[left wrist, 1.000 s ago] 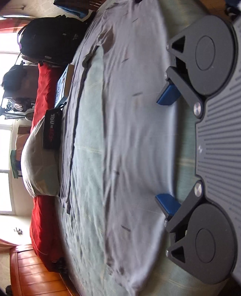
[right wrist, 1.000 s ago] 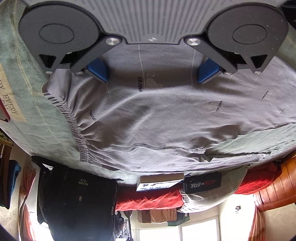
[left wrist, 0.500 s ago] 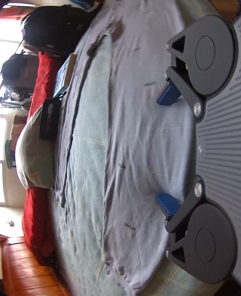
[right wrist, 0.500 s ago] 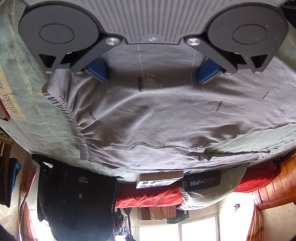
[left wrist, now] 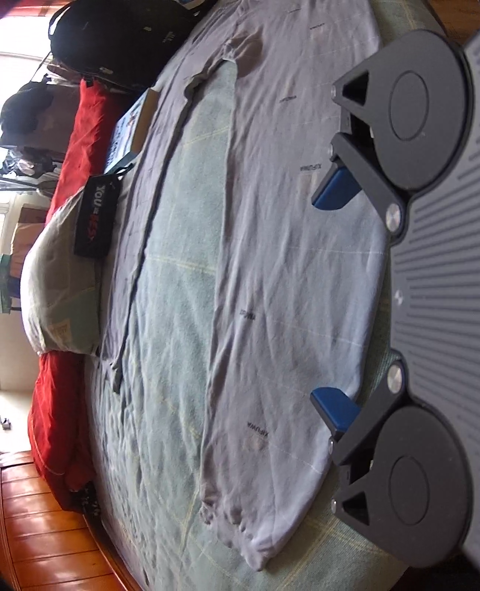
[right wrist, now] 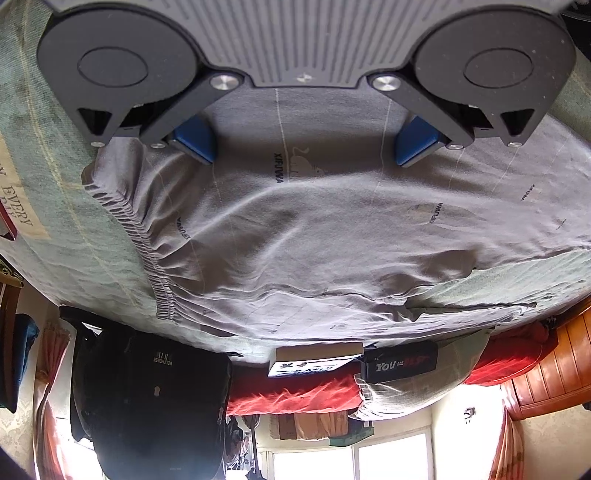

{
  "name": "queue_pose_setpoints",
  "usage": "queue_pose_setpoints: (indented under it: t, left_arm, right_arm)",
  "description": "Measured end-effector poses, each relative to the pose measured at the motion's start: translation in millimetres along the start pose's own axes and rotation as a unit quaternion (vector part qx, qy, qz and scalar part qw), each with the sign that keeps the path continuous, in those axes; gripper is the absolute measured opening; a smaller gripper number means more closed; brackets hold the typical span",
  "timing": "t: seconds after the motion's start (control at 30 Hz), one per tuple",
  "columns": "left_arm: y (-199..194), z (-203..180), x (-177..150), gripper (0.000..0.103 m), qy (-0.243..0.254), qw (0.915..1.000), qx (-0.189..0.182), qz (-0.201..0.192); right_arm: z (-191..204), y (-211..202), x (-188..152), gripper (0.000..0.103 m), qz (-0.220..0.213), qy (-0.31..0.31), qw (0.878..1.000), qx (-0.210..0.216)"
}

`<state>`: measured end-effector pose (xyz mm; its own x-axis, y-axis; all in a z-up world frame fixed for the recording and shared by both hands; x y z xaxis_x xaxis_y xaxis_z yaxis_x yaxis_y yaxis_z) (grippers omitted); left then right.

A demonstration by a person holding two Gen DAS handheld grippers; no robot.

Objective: Fold clothes

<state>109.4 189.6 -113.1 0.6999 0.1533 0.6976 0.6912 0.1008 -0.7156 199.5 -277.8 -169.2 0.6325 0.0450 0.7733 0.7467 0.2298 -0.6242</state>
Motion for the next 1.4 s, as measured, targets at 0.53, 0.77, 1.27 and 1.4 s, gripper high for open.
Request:
queue_pose_setpoints:
  t: [0.53, 0.77, 1.27, 1.4]
  left_arm:
    - [15.5, 15.2, 22.3, 0.101, 0.017, 0.9996, 0.018, -0.015]
    - [23.2, 28.1, 16.2, 0.101, 0.001, 0.9995, 0.031, 0.009]
    - [51.6, 41.2, 35.0, 0.101, 0.013, 0.9996, 0.024, 0.001]
    - [50.2, 79.7, 48.1, 0.101, -0.025, 0.9968, 0.076, 0.008]
  right_arm:
    - [2.1, -6.2, 14.3, 0.103, 0.039, 0.003, 0.999, 0.005]
    - [25.8, -19.9, 64.3, 0.103, 0.018, 0.007, 0.998, 0.059]
    - [79.5, 56.0, 50.7, 0.103, 0.078, -0.068, 0.989, 0.103]
    - [80.6, 54.9, 46.7, 0.103, 0.071, -0.083, 0.989, 0.102]
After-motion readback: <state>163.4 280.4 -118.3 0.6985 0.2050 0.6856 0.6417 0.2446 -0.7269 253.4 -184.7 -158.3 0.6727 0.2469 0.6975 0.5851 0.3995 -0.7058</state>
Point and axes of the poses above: each gripper's, at about its wrist camera, not at the fingertips, and y roughly the way its jaws point, z to its left, x to its top, the point moved 8 cm from there along y, roughly the way its jaws point, and after that the axes turned 4 degrees about y, right-handed, at the moved point
